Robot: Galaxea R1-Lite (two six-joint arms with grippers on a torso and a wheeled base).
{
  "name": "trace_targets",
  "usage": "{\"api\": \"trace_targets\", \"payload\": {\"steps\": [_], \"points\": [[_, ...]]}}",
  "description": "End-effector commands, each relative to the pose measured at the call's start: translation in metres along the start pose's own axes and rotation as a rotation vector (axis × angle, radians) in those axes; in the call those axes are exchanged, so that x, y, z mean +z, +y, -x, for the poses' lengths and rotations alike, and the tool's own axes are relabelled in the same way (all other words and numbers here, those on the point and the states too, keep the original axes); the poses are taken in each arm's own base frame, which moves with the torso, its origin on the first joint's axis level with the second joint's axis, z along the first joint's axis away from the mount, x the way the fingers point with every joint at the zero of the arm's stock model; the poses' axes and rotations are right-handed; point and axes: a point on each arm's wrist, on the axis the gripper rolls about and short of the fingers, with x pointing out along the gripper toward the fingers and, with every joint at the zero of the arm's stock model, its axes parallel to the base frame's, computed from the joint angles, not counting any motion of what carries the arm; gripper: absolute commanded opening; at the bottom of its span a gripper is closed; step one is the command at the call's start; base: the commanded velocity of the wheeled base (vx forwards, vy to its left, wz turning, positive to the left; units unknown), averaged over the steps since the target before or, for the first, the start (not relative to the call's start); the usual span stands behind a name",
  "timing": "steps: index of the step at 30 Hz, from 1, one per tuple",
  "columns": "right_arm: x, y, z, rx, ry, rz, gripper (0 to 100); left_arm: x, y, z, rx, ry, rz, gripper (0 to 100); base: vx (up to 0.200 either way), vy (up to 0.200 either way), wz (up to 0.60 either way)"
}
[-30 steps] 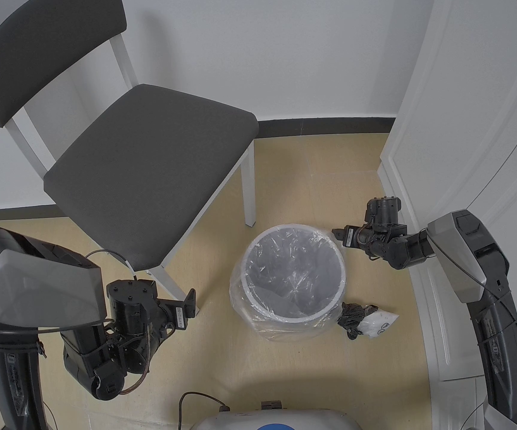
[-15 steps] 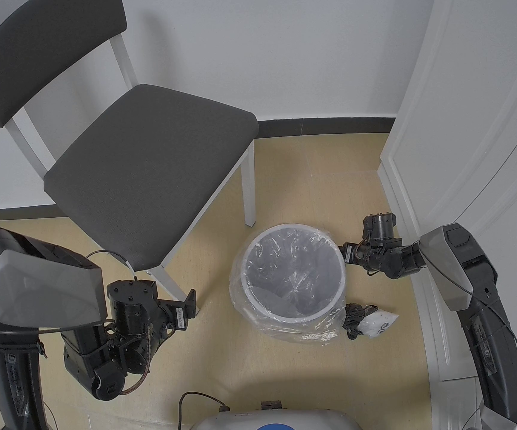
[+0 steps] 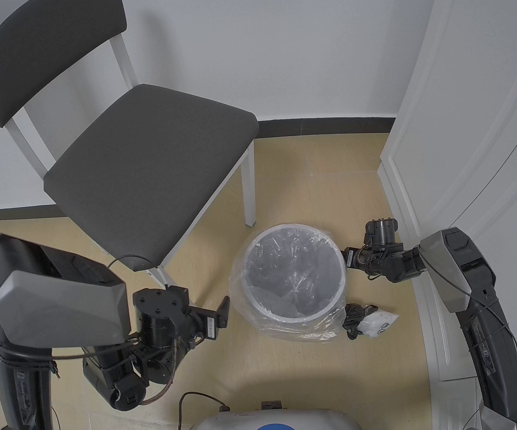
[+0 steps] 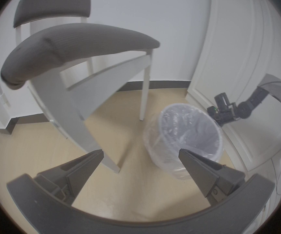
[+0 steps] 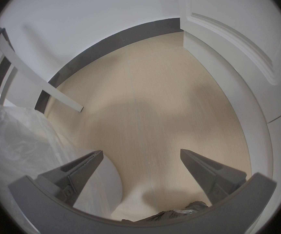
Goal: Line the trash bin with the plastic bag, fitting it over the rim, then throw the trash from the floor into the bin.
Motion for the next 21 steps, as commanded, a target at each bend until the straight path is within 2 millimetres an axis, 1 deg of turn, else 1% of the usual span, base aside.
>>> {"api": "trace_targets", "payload": {"steps": [1, 2, 5, 6, 8, 9, 10, 12, 13, 14, 15, 16, 21], "points": [[0.003, -0.007, 0.0, 0.007, -0.003, -0.047, 100, -0.017, -0.021, -0.008, -0.065, 0.026, -0.075, 100, 0.0, 0.0, 0.0], [0.004, -0.008, 0.0, 0.015, -0.004, -0.067, 100, -0.025, -0.023, -0.015, -0.064, 0.039, -0.116, 100, 0.0, 0.0, 0.0], [0.005, -0.01, 0.0, 0.02, -0.004, -0.081, 100, -0.038, -0.025, -0.029, -0.053, 0.051, -0.178, 100, 0.0, 0.0, 0.0], [0.005, -0.011, 0.0, 0.018, -0.003, -0.084, 100, -0.045, -0.025, -0.035, -0.045, 0.062, -0.223, 100, 0.0, 0.0, 0.0], [0.005, -0.012, 0.0, 0.017, -0.003, -0.088, 100, -0.053, -0.022, -0.04, -0.032, 0.078, -0.282, 100, 0.0, 0.0, 0.0], [0.005, -0.012, 0.0, 0.017, -0.003, -0.088, 100, -0.053, -0.022, -0.04, -0.032, 0.078, -0.282, 100, 0.0, 0.0, 0.0], [0.003, -0.012, -0.001, 0.016, 0.0, -0.088, 100, -0.06, -0.019, -0.05, -0.005, 0.081, -0.348, 100, 0.0, 0.0, 0.0], [0.002, -0.013, -0.001, 0.015, 0.001, -0.088, 100, -0.064, -0.018, -0.066, 0.027, 0.065, -0.397, 100, 0.0, 0.0, 0.0], [0.002, -0.013, -0.001, 0.015, 0.001, -0.088, 100, -0.066, -0.016, -0.074, 0.046, 0.059, -0.423, 100, 0.0, 0.0, 0.0], [0.002, -0.013, -0.001, 0.015, 0.001, -0.088, 100, -0.066, -0.016, -0.074, 0.046, 0.059, -0.423, 100, 0.0, 0.0, 0.0], [0.002, -0.013, -0.001, 0.015, 0.001, -0.088, 100, -0.069, -0.012, -0.088, 0.071, 0.056, -0.469, 100, 0.0, 0.0, 0.0], [0.002, -0.013, -0.001, 0.015, 0.001, -0.088, 100, -0.069, -0.01, -0.093, 0.08, 0.056, -0.482, 100, 0.0, 0.0, 0.0], [0.004, -0.015, -0.003, 0.015, -0.009, -0.09, 100, -0.055, -0.011, -0.124, 0.103, 0.057, -0.478, 100, 0.0, 0.0, 0.0]]}}
